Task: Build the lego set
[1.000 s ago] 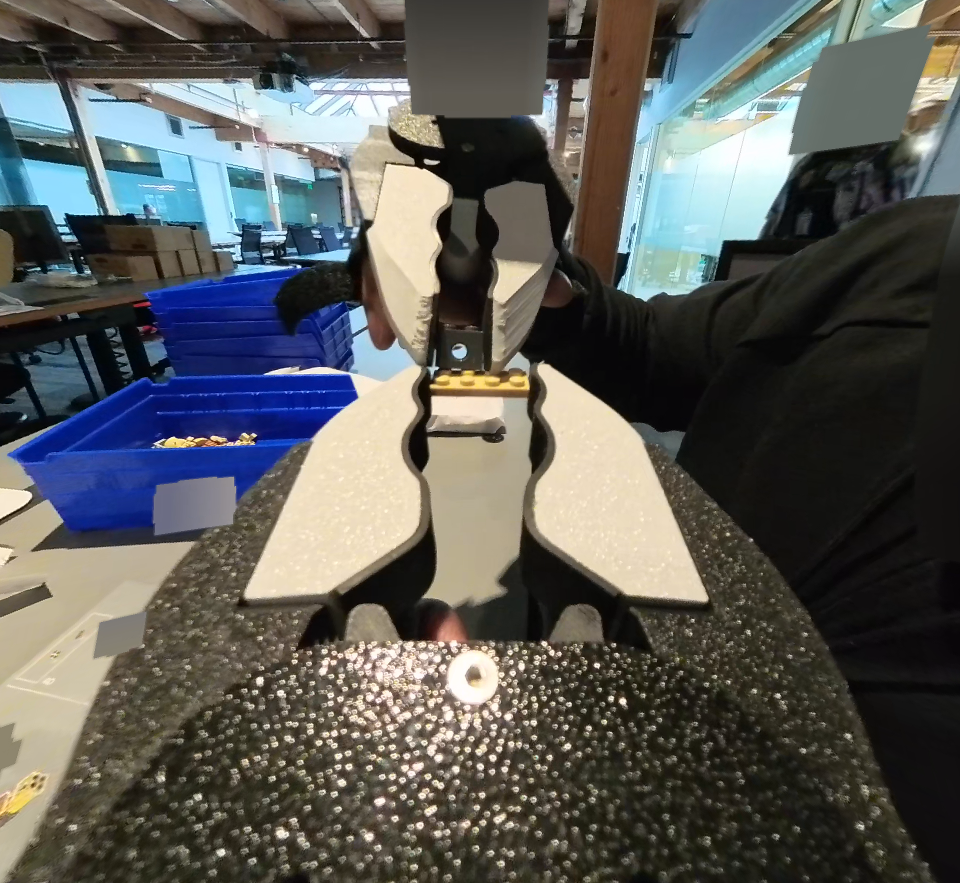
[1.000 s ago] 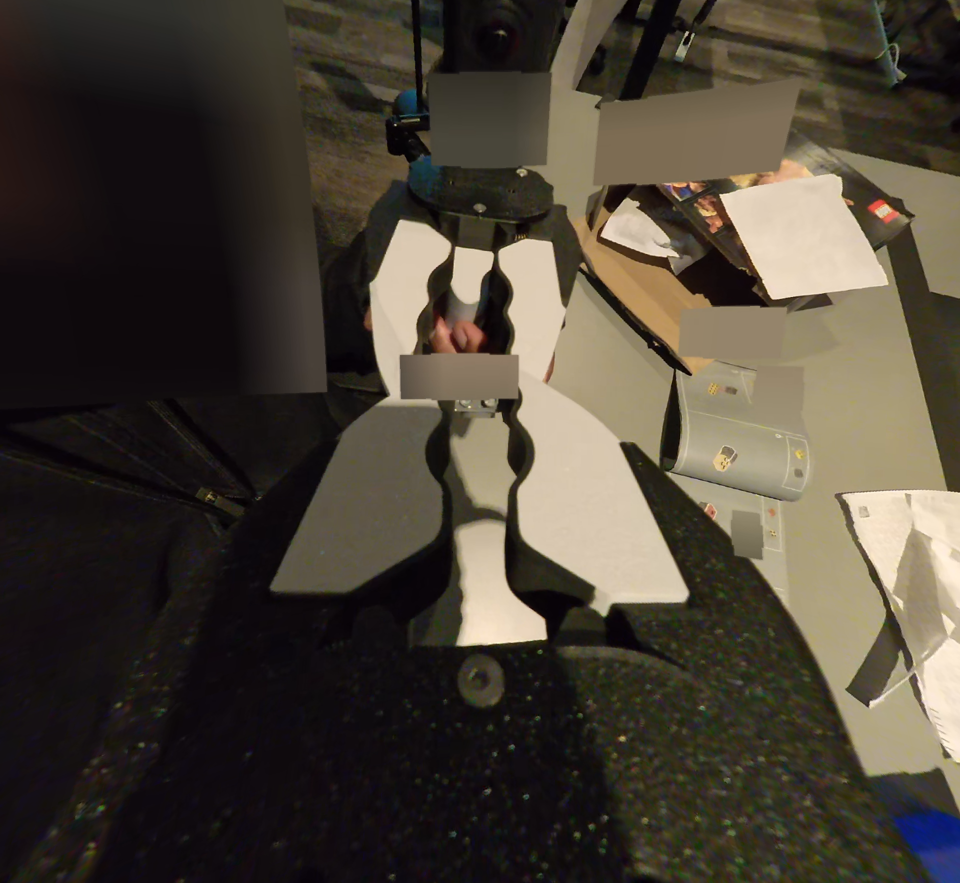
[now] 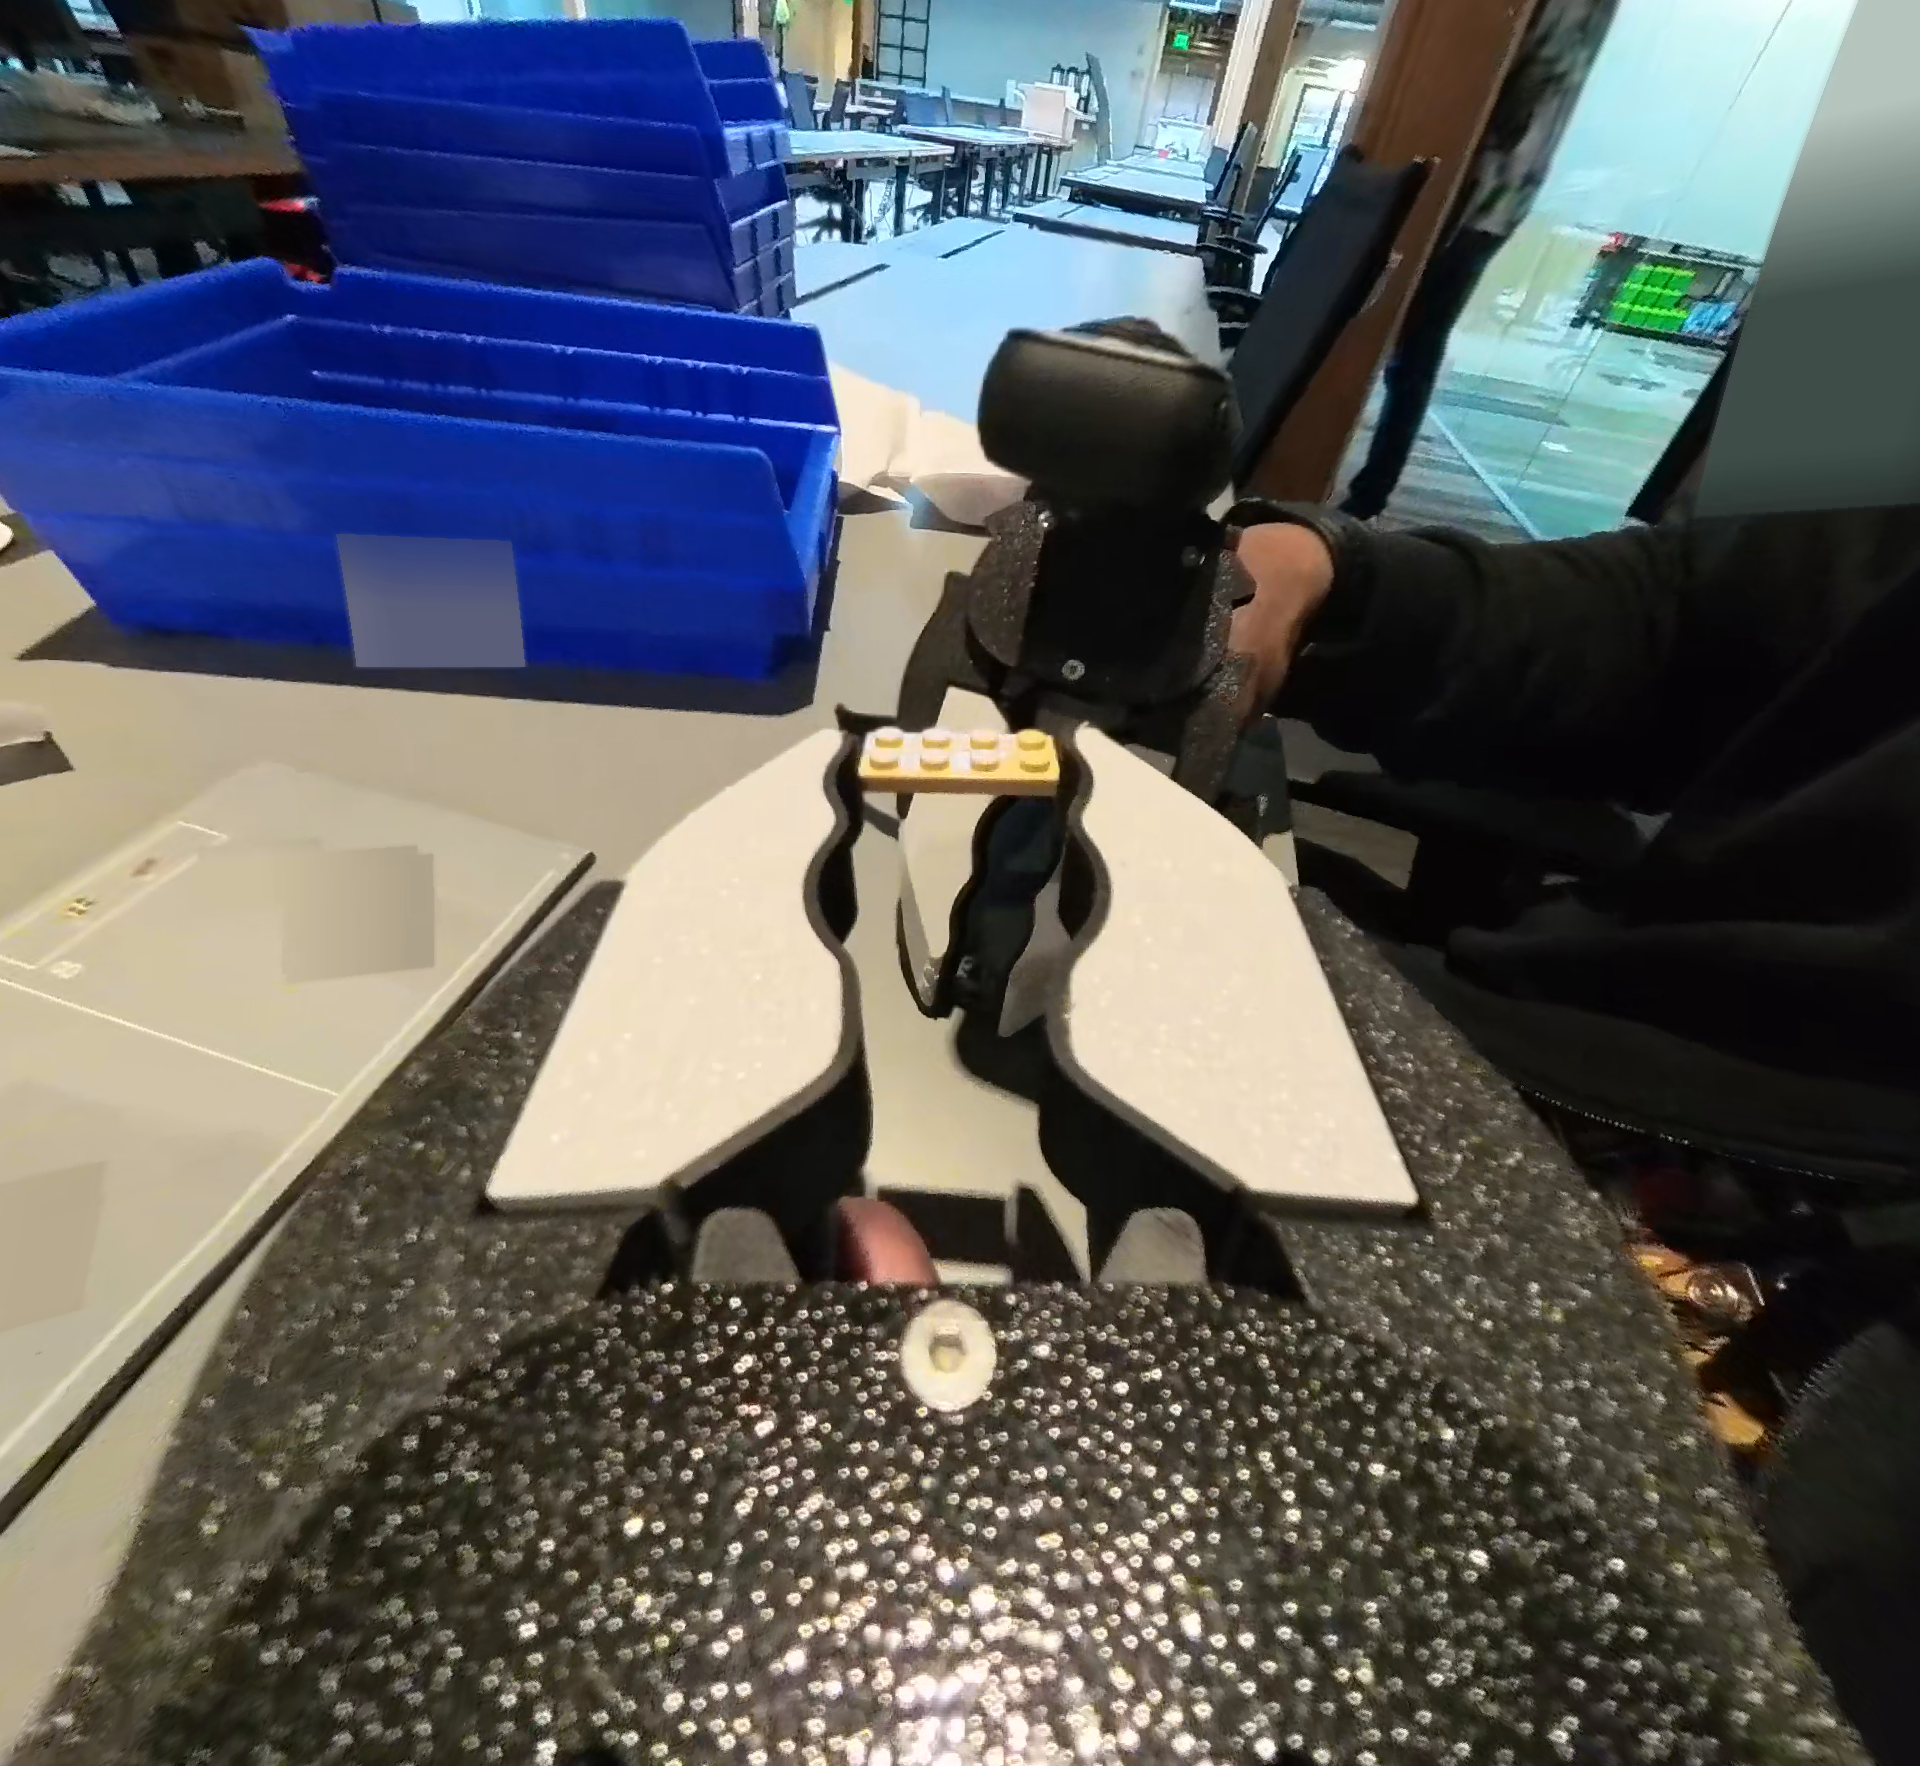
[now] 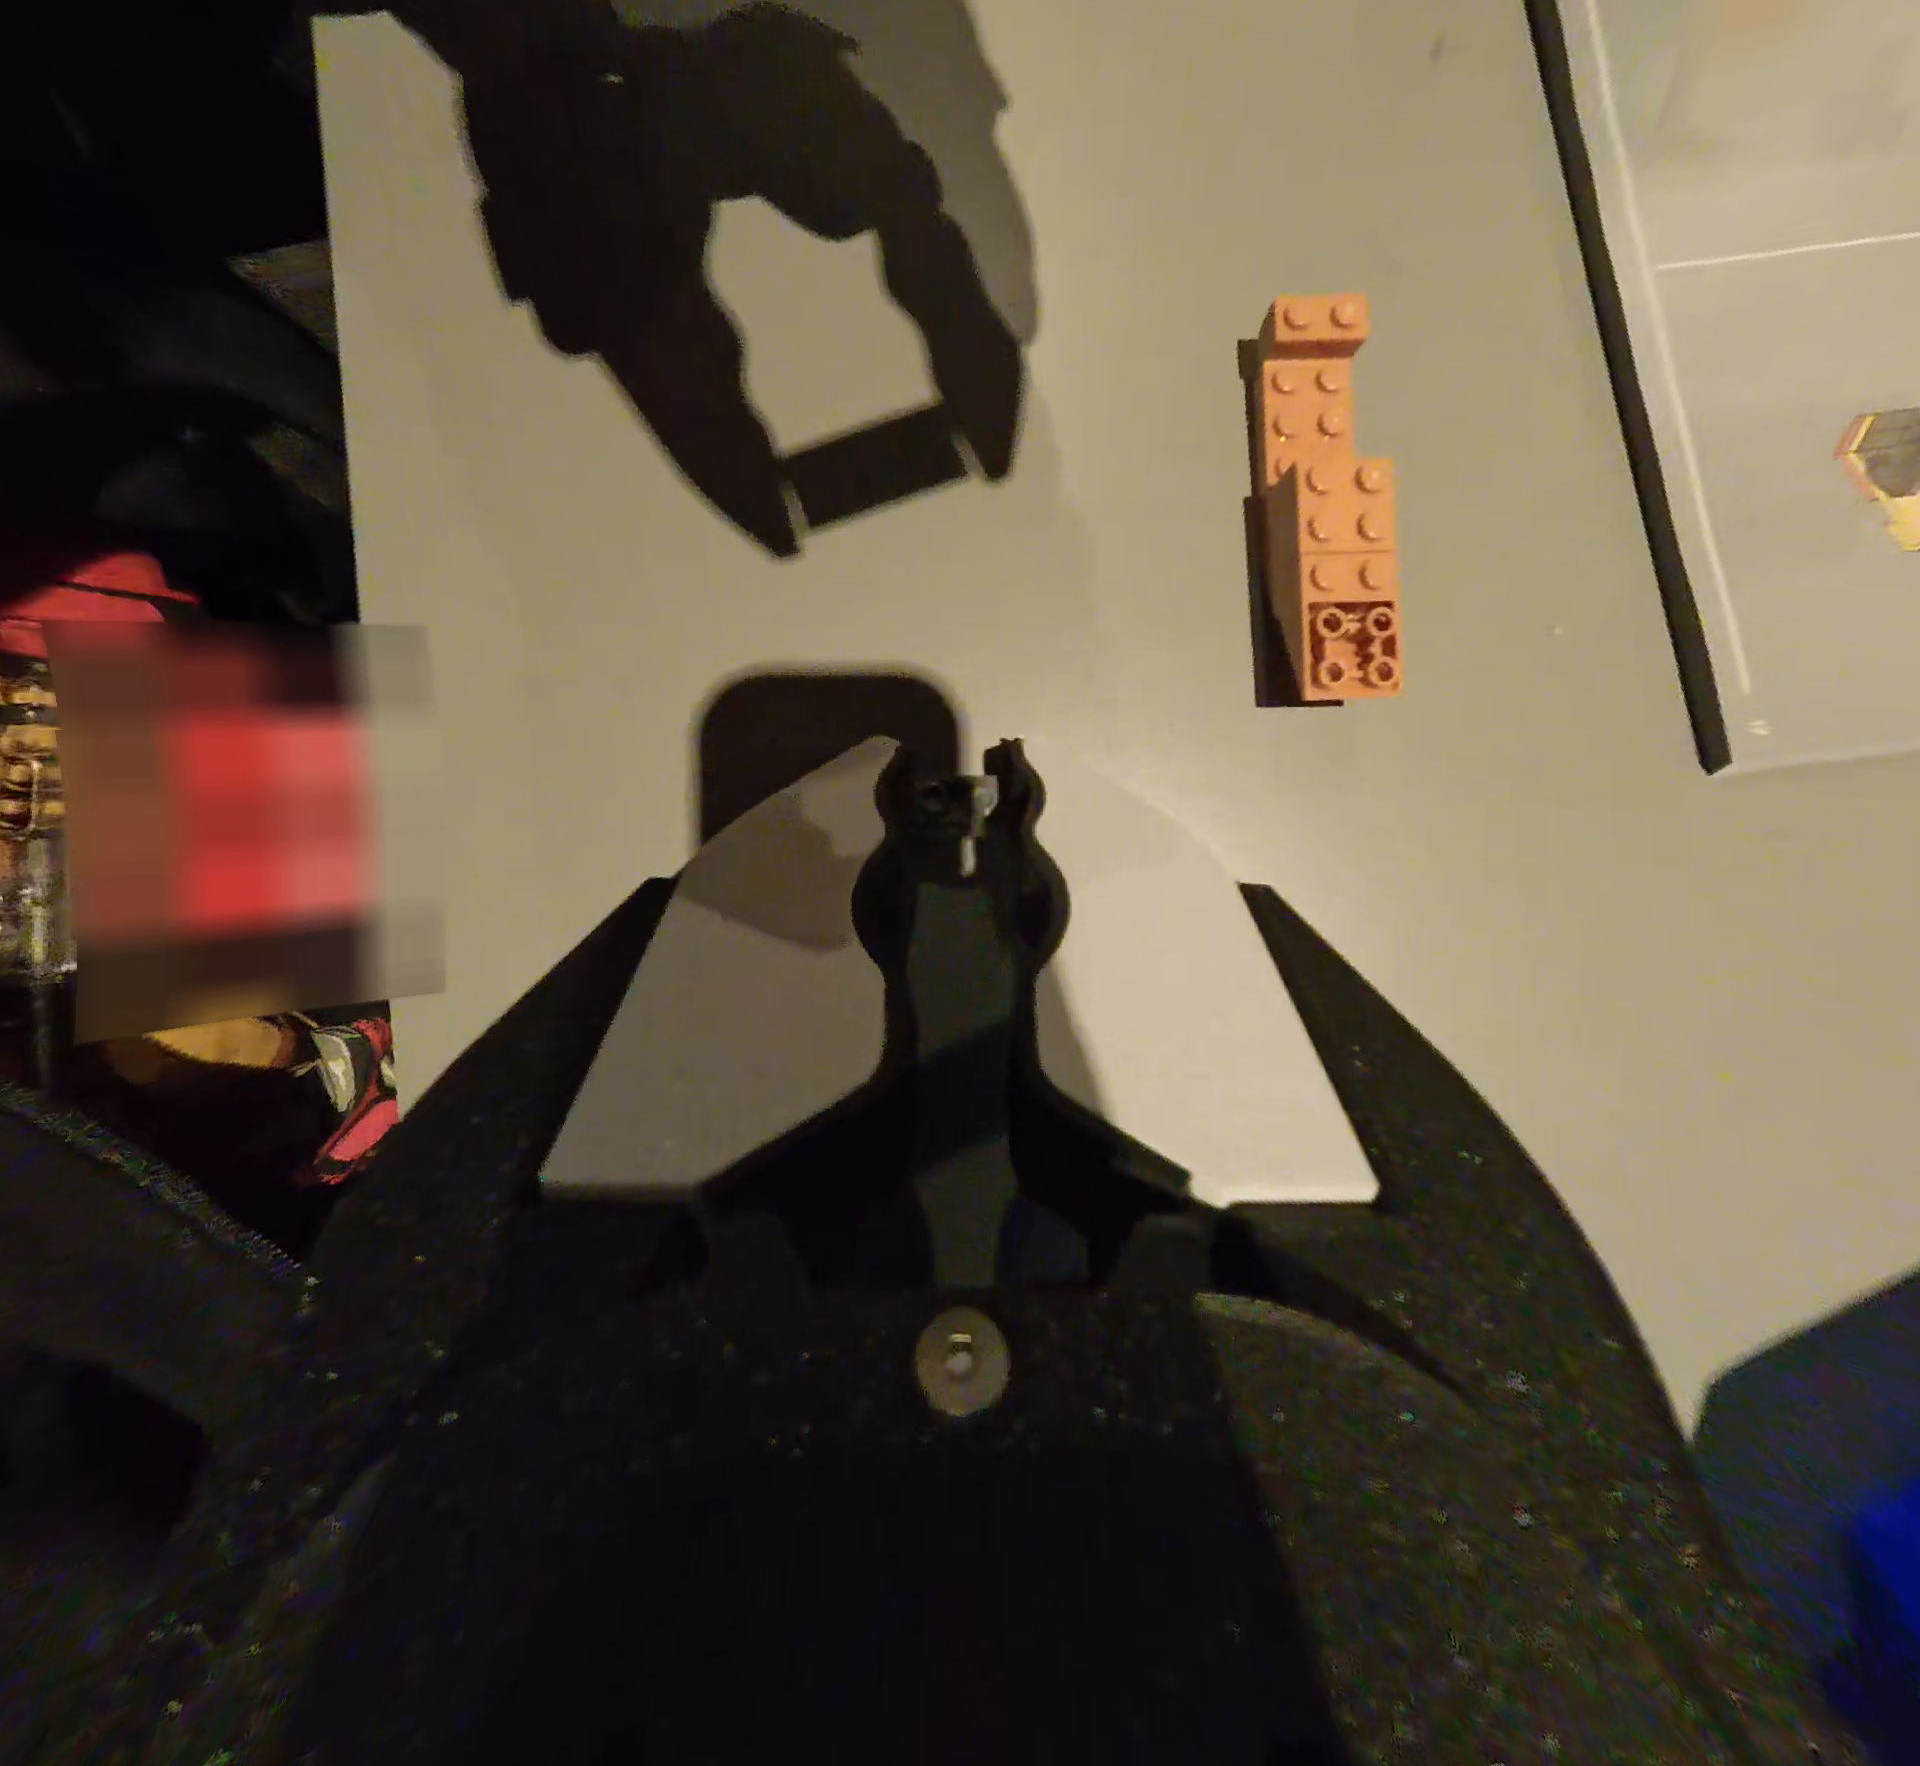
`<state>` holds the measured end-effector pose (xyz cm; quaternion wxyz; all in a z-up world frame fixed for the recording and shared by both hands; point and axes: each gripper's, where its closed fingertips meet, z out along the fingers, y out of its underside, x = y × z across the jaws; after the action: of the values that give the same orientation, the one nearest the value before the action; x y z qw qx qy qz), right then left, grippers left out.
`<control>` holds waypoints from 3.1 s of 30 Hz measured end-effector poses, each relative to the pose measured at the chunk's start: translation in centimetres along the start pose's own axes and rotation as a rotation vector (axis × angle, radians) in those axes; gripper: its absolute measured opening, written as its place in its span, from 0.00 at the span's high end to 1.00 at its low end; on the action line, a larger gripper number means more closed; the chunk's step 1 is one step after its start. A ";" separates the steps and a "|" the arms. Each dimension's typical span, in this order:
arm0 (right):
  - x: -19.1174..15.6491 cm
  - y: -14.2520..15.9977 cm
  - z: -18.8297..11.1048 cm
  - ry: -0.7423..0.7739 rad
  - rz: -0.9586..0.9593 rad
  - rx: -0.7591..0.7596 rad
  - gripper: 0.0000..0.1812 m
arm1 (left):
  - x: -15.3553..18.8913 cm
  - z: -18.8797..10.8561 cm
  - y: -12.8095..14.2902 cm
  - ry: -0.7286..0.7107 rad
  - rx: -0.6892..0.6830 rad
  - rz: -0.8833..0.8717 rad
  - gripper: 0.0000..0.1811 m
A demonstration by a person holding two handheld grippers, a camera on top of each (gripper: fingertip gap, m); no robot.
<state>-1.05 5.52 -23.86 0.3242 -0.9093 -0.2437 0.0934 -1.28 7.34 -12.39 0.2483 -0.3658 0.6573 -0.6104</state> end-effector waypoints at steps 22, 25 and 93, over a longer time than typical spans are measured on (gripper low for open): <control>-0.8 -11.0 -9.5 0.597 -0.572 0.545 0.91 | 3.0 -0.5 -2.9 0.286 0.186 -0.321 0.81; -1.5 -11.4 -9.3 0.617 -0.625 0.548 0.94 | 3.4 -0.2 -2.5 0.274 0.152 -0.299 0.81; -4.0 -11.2 -10.8 0.757 -1.074 0.375 0.93 | 6.2 -0.5 -2.4 0.237 0.008 -0.071 0.81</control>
<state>-5.27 5.20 -8.36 0.5404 -0.5609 -0.5104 -0.3644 -5.00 2.87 -9.22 0.1486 -0.3133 0.6662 -0.6603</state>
